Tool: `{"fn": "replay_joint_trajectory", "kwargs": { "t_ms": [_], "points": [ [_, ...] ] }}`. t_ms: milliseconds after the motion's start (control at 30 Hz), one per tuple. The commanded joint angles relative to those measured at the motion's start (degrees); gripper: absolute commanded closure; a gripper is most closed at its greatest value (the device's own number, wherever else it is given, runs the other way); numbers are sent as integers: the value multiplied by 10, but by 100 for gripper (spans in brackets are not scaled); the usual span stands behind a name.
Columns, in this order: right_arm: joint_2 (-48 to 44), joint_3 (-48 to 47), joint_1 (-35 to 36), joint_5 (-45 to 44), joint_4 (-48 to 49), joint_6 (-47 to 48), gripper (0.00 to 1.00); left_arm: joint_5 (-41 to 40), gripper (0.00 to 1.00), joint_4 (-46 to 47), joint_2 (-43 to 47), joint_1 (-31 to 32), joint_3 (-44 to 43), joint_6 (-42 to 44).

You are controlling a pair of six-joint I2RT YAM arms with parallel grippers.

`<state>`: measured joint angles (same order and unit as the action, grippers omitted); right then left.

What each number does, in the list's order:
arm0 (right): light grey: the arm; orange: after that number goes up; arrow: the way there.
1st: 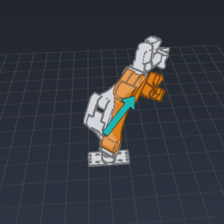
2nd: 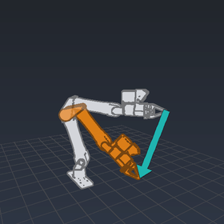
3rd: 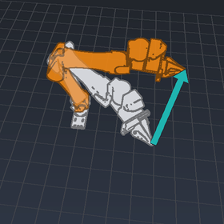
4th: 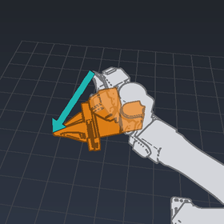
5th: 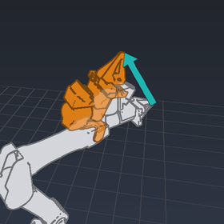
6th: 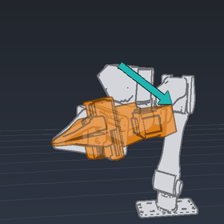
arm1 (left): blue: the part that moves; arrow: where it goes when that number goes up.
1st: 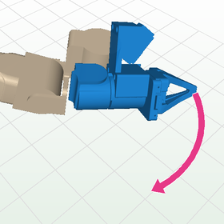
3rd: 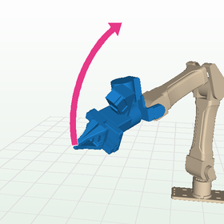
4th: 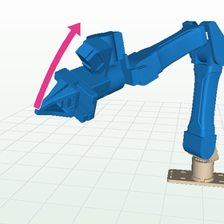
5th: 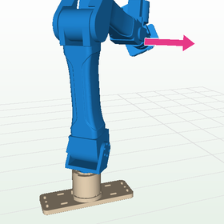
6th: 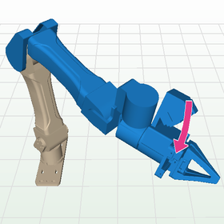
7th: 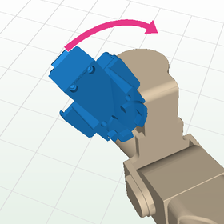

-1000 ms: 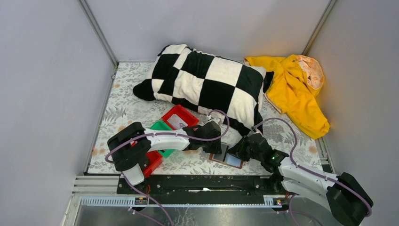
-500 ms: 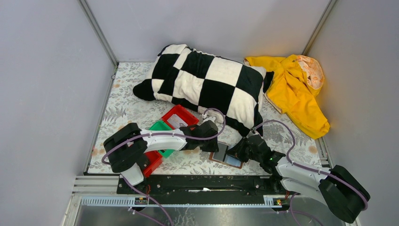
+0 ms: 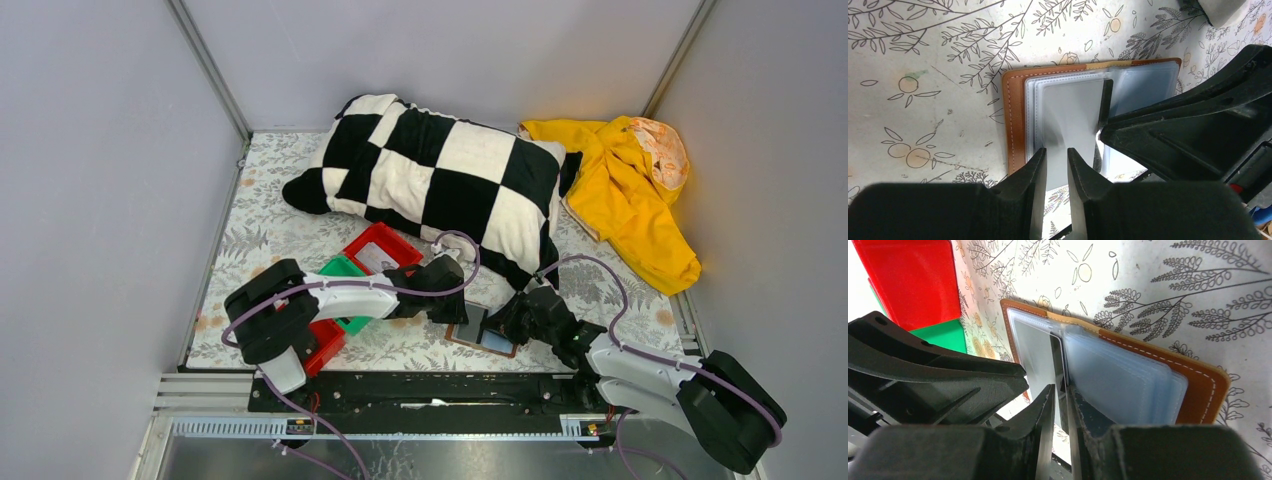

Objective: Take the credit cards out of the card holder
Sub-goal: Remove the credit card from the card holder.

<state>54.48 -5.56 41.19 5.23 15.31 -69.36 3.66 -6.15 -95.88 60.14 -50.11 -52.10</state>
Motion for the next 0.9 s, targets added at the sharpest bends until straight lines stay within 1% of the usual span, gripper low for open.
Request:
{"fn": "replay_joint_trajectory", "kwargs": {
  "t_ms": [0,67,200,367,633,800,867],
  "points": [
    [-1,8,-1,-5,-5,-5,79,36,76,47,-17,2,7,-12],
    [-1,9,-1,-5,-4,-4,84,39,76,51,-19,2,8,-12],
    [-10,13,-1,-7,-13,-5,100,37,76,49,-20,2,9,-12],
    [-52,26,-1,-18,-38,-4,100,15,76,10,-24,-5,3,-7],
    [-161,31,-2,-39,-114,12,100,19,77,4,-20,-19,19,-6],
    [-183,29,-2,-42,-149,14,100,17,77,2,-26,-20,19,-8],
    [-192,27,-2,-46,-179,13,100,18,77,0,-26,-22,16,-5]
  ]
}}
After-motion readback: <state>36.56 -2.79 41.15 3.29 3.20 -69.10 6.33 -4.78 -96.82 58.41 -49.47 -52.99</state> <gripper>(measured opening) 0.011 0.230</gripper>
